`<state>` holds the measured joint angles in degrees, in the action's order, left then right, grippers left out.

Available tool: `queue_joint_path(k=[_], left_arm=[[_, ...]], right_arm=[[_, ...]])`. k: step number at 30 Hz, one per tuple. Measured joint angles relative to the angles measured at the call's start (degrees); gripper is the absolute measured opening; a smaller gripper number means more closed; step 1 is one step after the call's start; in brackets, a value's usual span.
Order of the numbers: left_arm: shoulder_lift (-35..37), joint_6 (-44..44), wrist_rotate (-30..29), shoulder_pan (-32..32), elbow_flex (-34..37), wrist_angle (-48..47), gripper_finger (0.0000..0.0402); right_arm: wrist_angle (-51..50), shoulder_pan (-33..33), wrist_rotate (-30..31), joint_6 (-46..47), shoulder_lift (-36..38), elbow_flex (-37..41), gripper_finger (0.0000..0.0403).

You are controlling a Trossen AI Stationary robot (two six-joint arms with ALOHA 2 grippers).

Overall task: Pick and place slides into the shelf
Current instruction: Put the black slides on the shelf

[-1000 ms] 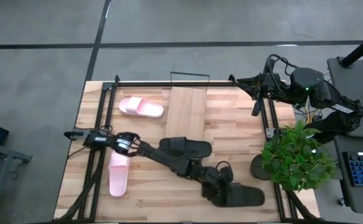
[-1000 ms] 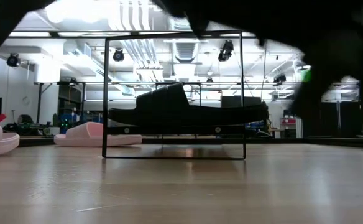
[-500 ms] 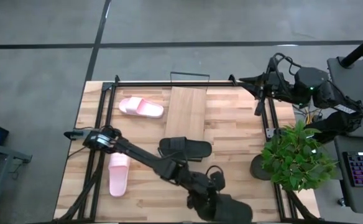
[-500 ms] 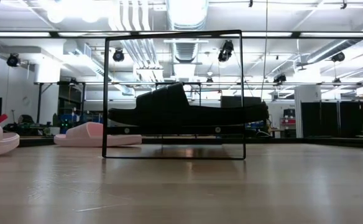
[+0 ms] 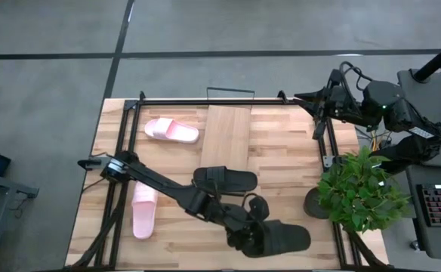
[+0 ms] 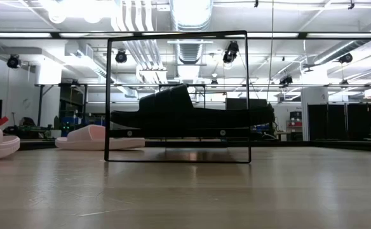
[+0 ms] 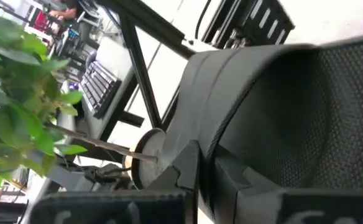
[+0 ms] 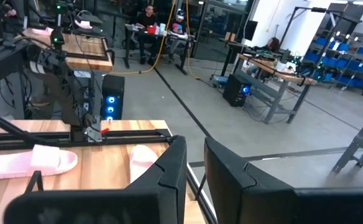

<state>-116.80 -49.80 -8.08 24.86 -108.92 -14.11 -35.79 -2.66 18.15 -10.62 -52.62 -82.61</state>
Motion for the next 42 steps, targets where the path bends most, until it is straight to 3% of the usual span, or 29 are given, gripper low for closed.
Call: queue_joint_path(k=[14, 20, 24, 27, 36, 42], left_arm=[[14.91, 11.32, 0.31, 1.03, -0.02, -5.49, 0.0000], [21.77, 27.50, -6.67, 0.65, -0.07, -3.72, 0.0000], [25.05, 30.34, -9.59, 0.16, -0.07, -5.08, 0.0000], [27.05, 26.07, -9.60, 0.27, 0.18, -6.82, 0.0000], [29.04, -2.87, -14.86, -1.00, 5.18, -17.02, 0.0000], [33.72, -8.24, -13.62, -7.77, 10.43, -17.40, 0.0000]], right_arm=[[-0.02, 0.00, -0.04, 0.14, 0.00, 0.00, 0.0047], [-0.03, -0.01, -0.04, 0.14, -0.02, 0.00, 0.0047], [-0.02, 0.00, -0.07, 0.14, -0.02, 0.00, 0.0047], [-0.02, -0.01, -0.06, 0.14, -0.02, 0.00, 0.0047], [-0.41, -0.02, -0.07, 0.27, -0.02, 0.00, 0.0047], [-0.44, -0.02, -0.07, 1.01, -0.02, 0.00, 0.0047]])
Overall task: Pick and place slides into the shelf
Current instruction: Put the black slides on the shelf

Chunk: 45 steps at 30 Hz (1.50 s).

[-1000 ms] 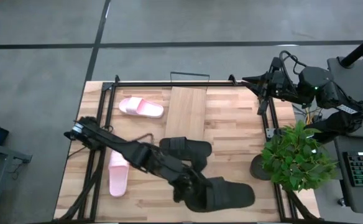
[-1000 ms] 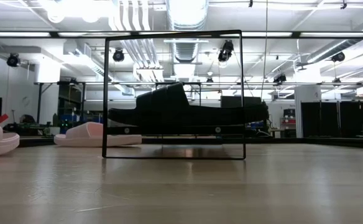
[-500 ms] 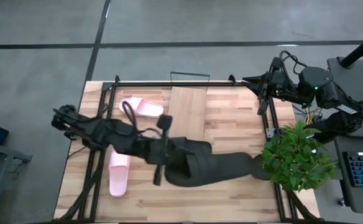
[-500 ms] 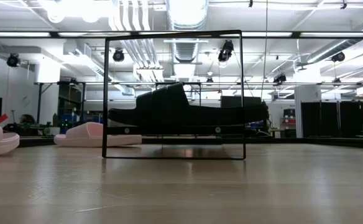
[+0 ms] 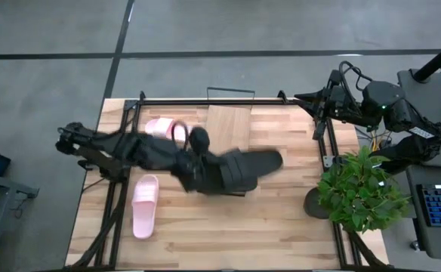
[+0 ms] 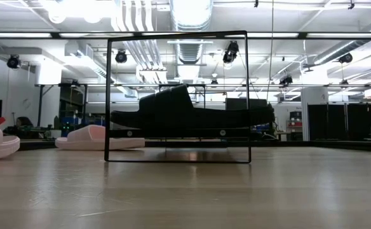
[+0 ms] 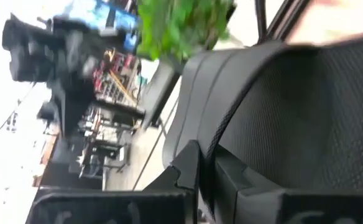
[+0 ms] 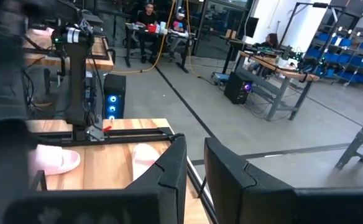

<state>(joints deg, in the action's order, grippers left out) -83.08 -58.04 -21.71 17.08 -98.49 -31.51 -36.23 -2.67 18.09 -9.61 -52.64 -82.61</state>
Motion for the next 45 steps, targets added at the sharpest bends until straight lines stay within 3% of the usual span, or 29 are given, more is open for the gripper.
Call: queue_joint_path(k=[3, 10, 19, 24, 29, 45], left_arm=[[3.70, -2.45, 6.73, -5.89, 4.15, 1.99, 0.0000], [13.37, -6.02, 29.89, -25.18, 16.38, 11.03, 0.0000], [14.08, -10.30, 53.52, -43.50, 29.42, 19.74, 0.0000], [11.65, -12.89, 55.80, -46.76, 33.34, 23.35, 0.0000], [10.55, -16.52, 51.60, -47.24, 36.89, 29.18, 0.0000], [-0.94, -22.79, 56.10, -49.99, 38.07, 26.35, 0.0000]], right_arm=[[0.00, 0.00, -0.02, 0.02, 0.00, 0.00, 0.0047], [-0.02, 0.02, -0.02, 1.69, -0.09, 0.00, 0.0047], [-0.16, 0.01, -0.02, 0.76, -1.95, 0.00, 0.0047], [-0.22, 0.02, -0.02, 0.70, -4.12, 0.00, 0.0047], [0.43, 0.02, -0.02, 1.57, -6.18, 0.00, 0.0047], [5.77, 0.01, 0.00, -0.96, -6.86, 0.00, 0.0047]])
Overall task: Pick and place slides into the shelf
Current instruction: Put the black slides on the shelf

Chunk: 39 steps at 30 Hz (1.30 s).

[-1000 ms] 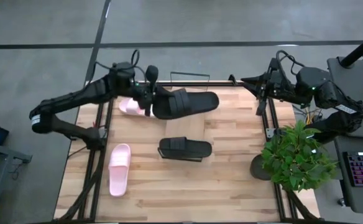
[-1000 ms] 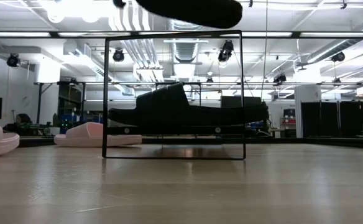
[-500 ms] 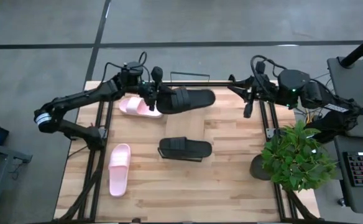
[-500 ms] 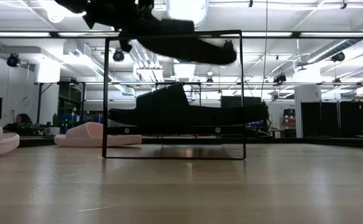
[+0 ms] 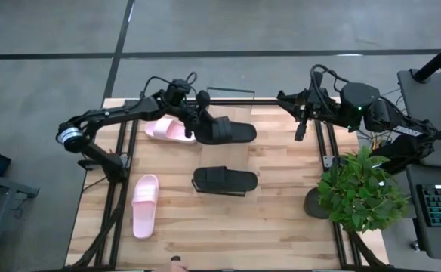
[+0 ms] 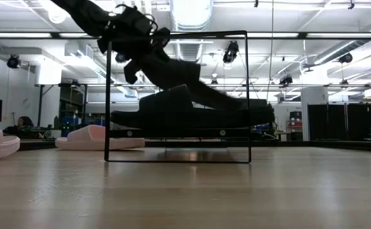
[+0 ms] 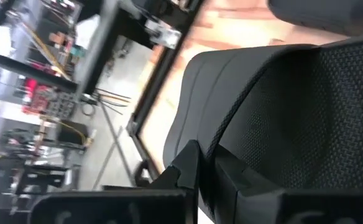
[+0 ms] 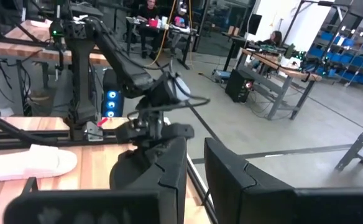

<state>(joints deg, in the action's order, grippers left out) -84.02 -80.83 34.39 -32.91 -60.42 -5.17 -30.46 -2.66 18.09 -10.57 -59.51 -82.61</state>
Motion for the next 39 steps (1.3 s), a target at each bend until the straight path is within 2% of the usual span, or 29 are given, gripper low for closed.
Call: queue_joint_path(k=[3, 11, 20, 27, 39], left_arm=[[-0.36, -0.70, 0.94, -0.04, 0.41, -1.21, 0.0000], [0.01, -1.15, 8.98, 0.02, 3.02, -1.65, 0.0000], [-2.00, -4.55, 11.28, 0.00, 5.12, -0.14, 0.0000], [-4.31, -3.74, 12.81, 0.01, 6.58, 4.94, 0.0000], [-8.54, -3.57, 15.15, 0.02, 6.58, 6.26, 0.0000]], right_arm=[[-0.01, -0.01, 0.00, 0.02, -0.02, 0.00, 0.0047], [0.17, 0.00, 0.00, -0.01, 0.00, 0.00, 0.0047], [1.65, -0.01, 0.00, -0.13, 0.00, 0.00, 0.0047], [3.89, -0.01, 0.02, -1.03, -0.02, 0.00, 0.0047], [4.44, -0.01, 0.00, -1.43, 0.00, 0.00, 0.0047]])
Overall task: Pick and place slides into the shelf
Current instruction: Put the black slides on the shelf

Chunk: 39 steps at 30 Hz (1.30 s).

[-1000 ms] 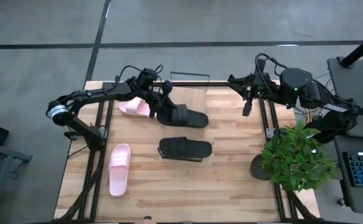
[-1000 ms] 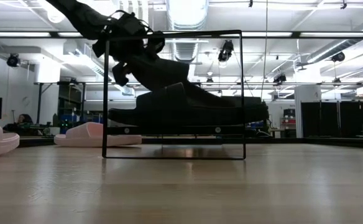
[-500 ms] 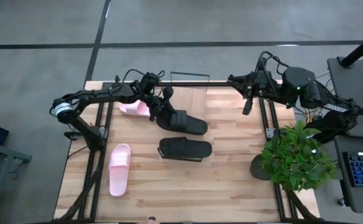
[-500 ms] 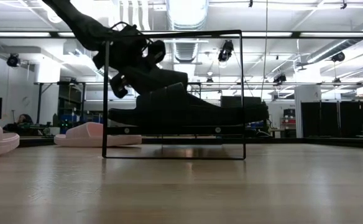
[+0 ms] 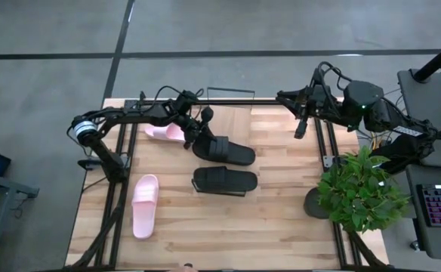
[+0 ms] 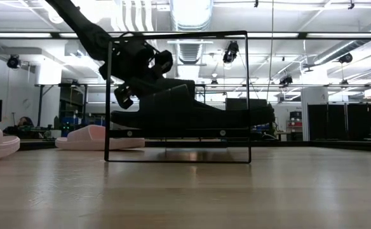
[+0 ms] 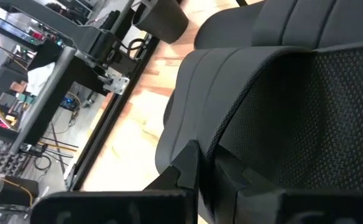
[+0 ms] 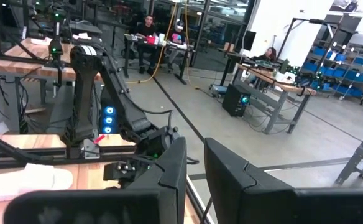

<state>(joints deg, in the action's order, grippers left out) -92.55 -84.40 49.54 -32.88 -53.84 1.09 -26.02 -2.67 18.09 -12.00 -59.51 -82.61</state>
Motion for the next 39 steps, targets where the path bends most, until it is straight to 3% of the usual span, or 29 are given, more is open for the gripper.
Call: queue_joint_path(k=[6, 13, 28, 35, 39], left_arm=[[-0.04, 5.32, -0.06, 0.00, 0.02, 0.16, 0.0020], [-0.02, 7.82, -0.55, 0.04, 0.02, -0.38, 0.0077], [0.13, 24.84, -2.53, 0.09, 0.02, -0.64, 0.0207], [0.59, 32.72, -9.42, 0.08, 0.01, -1.03, 0.0251], [1.03, 33.59, -14.78, 0.07, -1.36, -6.32, 0.0276]], right_arm=[[0.15, -0.01, 0.00, -0.69, 0.00, 0.00, 0.0047], [1.05, 0.01, 0.02, -1.77, -0.17, 0.00, 0.0047], [1.04, -0.01, 0.02, -3.59, -0.52, 0.00, 0.0047], [1.04, -0.01, 0.02, -3.69, -0.50, 0.00, 0.0047], [1.03, 0.01, 0.02, -3.69, -0.50, 0.00, 0.0047]])
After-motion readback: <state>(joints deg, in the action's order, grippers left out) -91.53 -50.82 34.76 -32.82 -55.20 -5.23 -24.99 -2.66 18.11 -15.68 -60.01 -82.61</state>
